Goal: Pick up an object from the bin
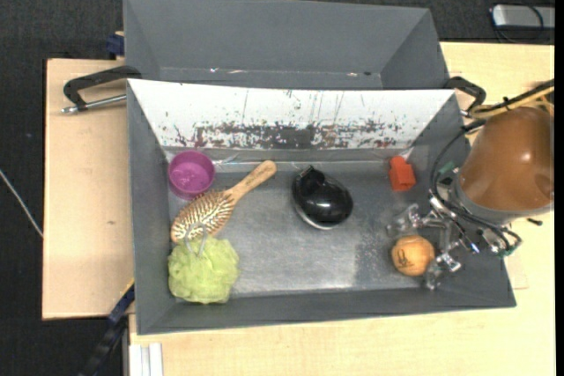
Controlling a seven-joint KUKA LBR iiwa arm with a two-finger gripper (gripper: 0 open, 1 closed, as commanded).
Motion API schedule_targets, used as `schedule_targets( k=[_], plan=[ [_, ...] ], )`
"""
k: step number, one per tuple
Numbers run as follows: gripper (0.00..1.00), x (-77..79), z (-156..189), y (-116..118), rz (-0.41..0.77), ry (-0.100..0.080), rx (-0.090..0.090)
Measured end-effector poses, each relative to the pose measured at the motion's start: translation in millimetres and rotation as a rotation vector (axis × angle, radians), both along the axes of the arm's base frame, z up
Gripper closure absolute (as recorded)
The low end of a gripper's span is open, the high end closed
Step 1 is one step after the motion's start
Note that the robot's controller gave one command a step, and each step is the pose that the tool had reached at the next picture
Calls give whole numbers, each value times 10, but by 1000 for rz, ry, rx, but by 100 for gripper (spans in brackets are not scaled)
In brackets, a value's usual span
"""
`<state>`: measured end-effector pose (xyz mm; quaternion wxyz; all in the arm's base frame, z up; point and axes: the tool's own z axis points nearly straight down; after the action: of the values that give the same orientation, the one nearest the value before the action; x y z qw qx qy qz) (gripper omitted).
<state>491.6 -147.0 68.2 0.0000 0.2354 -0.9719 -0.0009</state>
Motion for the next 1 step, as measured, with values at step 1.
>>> schedule_targets(
  k=[1],
  plan=[
    [100,32,41,221,148,-3,-3]
  ],
)
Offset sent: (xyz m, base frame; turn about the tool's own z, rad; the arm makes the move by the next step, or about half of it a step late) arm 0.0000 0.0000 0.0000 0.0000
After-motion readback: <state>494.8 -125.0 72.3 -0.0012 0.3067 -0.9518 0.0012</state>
